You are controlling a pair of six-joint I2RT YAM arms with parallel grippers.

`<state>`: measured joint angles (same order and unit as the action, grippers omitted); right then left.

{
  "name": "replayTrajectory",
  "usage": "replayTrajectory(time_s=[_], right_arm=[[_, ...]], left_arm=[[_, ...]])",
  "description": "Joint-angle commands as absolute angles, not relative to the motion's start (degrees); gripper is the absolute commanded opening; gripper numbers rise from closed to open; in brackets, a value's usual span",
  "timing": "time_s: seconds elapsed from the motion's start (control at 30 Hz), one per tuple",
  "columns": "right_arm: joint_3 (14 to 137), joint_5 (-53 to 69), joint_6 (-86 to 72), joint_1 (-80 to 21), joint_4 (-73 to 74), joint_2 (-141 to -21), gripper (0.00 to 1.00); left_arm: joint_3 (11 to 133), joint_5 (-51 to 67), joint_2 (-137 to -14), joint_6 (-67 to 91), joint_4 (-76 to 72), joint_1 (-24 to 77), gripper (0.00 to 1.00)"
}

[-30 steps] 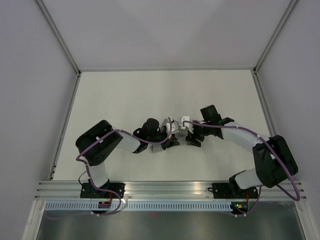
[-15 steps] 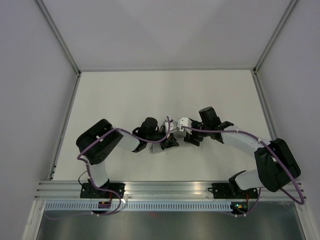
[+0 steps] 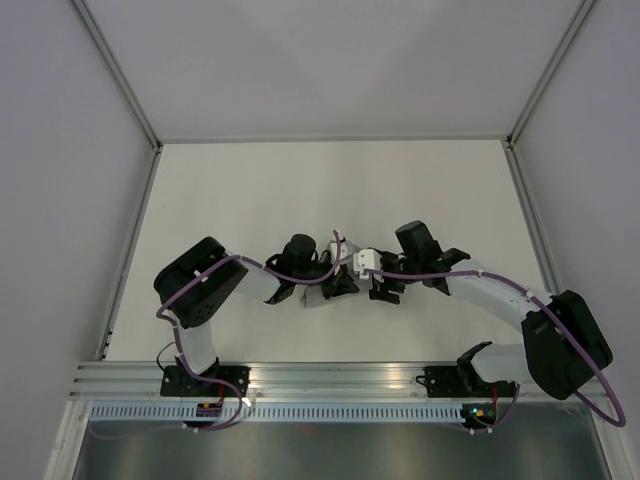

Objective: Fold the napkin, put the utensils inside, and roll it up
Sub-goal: Roll the napkin at the center of the board.

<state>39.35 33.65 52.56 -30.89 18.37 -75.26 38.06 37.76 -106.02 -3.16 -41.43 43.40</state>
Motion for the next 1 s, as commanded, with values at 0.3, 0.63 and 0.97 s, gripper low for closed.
replayTrajectory(time_s=[0.3,0.63,0.97], right_arm=[[31.3,32.9,56.8,-30.8,4.1,-75.0,0.76],[33.1,31.6,57.8,-31.2,4.7,-77.7,0.73],[36.3,29.8,61.1,-31.3,12.6,-82.2,0.27]], left_arm=[[33.8,39.3,-109.0,-0.7,-36.2,43.3,0.02],[34.1,40.6,-108.7,-0.6,-36.0,43.2,0.02],[33.0,39.7,-106.4,-0.6,-37.1,43.1,0.11]])
